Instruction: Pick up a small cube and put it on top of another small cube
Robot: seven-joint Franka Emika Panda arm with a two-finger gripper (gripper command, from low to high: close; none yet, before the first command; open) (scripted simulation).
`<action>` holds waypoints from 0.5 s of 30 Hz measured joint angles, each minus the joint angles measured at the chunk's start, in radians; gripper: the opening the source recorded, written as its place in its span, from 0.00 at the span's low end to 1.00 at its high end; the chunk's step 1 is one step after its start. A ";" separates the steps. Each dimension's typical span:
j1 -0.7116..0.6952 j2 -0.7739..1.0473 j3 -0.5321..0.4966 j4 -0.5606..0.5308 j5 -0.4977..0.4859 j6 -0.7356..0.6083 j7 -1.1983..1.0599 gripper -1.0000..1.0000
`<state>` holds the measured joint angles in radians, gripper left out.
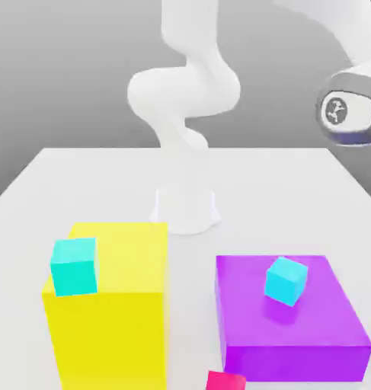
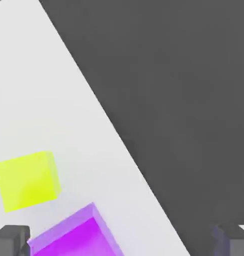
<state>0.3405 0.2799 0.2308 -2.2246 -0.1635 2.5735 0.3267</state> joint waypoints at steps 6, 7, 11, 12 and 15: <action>0.061 0.221 -0.006 0.031 -0.076 0.101 -0.014 0.50; 0.073 0.257 -0.020 0.039 -0.089 0.127 -0.005 0.50; 0.080 0.278 -0.028 0.044 -0.097 0.143 0.000 0.00; 0.080 0.278 -0.028 0.044 -0.097 0.142 0.000 0.00; 0.079 0.275 -0.027 0.043 -0.096 0.140 -0.001 0.00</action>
<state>0.4195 0.5554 0.2039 -2.1811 -0.2595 2.7138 0.3256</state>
